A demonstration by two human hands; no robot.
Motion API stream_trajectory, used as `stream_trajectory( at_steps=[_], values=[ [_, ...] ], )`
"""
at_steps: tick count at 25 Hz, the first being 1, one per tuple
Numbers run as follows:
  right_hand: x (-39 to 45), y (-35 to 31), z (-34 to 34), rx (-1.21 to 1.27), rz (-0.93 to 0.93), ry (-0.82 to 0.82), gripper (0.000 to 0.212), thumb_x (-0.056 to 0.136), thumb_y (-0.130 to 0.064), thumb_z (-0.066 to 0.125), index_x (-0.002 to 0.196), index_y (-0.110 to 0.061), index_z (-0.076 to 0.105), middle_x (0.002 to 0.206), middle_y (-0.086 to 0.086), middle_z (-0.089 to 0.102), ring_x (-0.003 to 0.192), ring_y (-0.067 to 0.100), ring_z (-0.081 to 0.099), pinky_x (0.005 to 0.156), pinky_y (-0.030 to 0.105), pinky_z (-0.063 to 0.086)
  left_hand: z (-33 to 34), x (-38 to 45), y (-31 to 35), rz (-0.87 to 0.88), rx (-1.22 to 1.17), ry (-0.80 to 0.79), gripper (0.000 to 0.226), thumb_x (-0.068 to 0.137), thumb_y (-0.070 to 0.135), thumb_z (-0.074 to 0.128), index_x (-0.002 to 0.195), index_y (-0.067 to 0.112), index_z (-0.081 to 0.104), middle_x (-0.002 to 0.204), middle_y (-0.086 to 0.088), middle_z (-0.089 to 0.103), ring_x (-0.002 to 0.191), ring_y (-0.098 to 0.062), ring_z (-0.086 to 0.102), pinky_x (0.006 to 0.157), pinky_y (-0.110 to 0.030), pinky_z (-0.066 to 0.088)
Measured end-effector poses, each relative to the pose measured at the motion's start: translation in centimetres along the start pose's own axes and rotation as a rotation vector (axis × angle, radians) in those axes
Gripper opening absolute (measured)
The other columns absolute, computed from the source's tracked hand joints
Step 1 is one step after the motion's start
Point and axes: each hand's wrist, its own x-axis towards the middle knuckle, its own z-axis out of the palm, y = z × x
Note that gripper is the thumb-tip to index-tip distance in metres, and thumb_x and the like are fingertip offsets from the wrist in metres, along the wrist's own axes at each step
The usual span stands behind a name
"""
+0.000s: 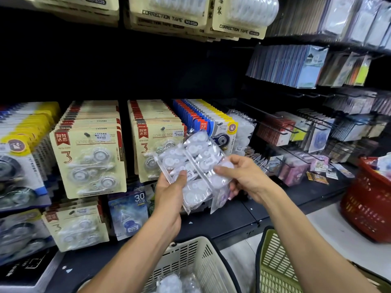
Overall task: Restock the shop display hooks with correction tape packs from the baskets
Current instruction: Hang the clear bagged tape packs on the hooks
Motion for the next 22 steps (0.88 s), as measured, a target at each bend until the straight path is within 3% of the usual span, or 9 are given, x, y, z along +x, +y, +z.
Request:
stream_trajectory(
  at_steps=[3, 6, 9, 12, 16, 22],
  values=[
    [0.2, 0.4, -2.1, 0.347, -0.086, 0.288, 0.031, 0.088, -0.007, 0.072, 0.116, 0.003, 0.064, 0.071, 0.008, 0.065, 0.049, 0.014, 0.054, 0.045, 0.024, 0.052, -0.1, 0.2, 0.3, -0.011, 0.006, 0.005, 0.024, 0.100, 0.012, 0.063, 0.118, 0.027, 0.066, 0.118, 0.001, 0.074, 0.110, -0.024, 0.070, 0.102, -0.051, 0.053],
    [0.1, 1.1, -4.2, 0.573, -0.123, 0.492, 0.005, 0.094, -0.002, 0.063, 0.099, -0.001, 0.065, 0.075, 0.010, 0.061, 0.055, 0.014, 0.056, 0.054, 0.023, 0.056, 0.1, 0.1, 0.3, -0.006, 0.001, -0.007, 0.024, 0.100, 0.012, 0.062, 0.120, 0.026, 0.066, 0.118, 0.000, 0.073, 0.110, -0.025, 0.070, 0.101, -0.052, 0.053],
    [0.2, 1.9, -5.6, 0.720, -0.112, 0.642, 0.005, 0.098, -0.005, 0.058, 0.093, -0.006, 0.059, 0.076, 0.010, 0.054, 0.062, 0.016, 0.054, 0.055, 0.023, 0.058, 0.3, -0.1, 0.0, 0.004, -0.007, -0.012, 0.026, 0.101, 0.009, 0.060, 0.123, 0.022, 0.065, 0.114, 0.001, 0.074, 0.104, -0.021, 0.071, 0.096, -0.045, 0.057],
    [0.1, 2.2, -6.4, 0.760, -0.089, 0.692, 0.007, 0.100, -0.007, 0.057, 0.093, -0.008, 0.057, 0.076, 0.010, 0.053, 0.065, 0.017, 0.053, 0.053, 0.024, 0.058, 0.5, -0.3, -0.2, 0.011, 0.001, -0.036, 0.029, 0.101, 0.007, 0.059, 0.125, 0.021, 0.065, 0.112, 0.002, 0.075, 0.093, -0.014, 0.073, 0.083, -0.035, 0.060],
    [0.3, 2.3, -6.6, 0.745, -0.073, 0.704, 0.007, 0.099, -0.007, 0.059, 0.092, -0.007, 0.058, 0.076, 0.010, 0.053, 0.064, 0.017, 0.053, 0.052, 0.025, 0.058, 0.6, -0.3, -0.4, 0.003, 0.025, -0.050, 0.034, 0.101, 0.008, 0.059, 0.134, 0.018, 0.062, 0.121, -0.001, 0.074, 0.110, -0.021, 0.070, 0.100, -0.045, 0.055],
    [0.7, 2.3, -6.8, 0.860, -0.074, 0.700, 0.007, 0.099, -0.003, 0.058, 0.092, -0.004, 0.056, 0.079, 0.014, 0.055, 0.067, 0.020, 0.055, 0.053, 0.028, 0.059, 0.5, -0.5, -0.5, 0.003, 0.056, -0.051, 0.034, 0.101, 0.009, 0.059, 0.134, 0.020, 0.062, 0.121, 0.000, 0.074, 0.111, -0.021, 0.070, 0.102, -0.046, 0.054]
  ],
)
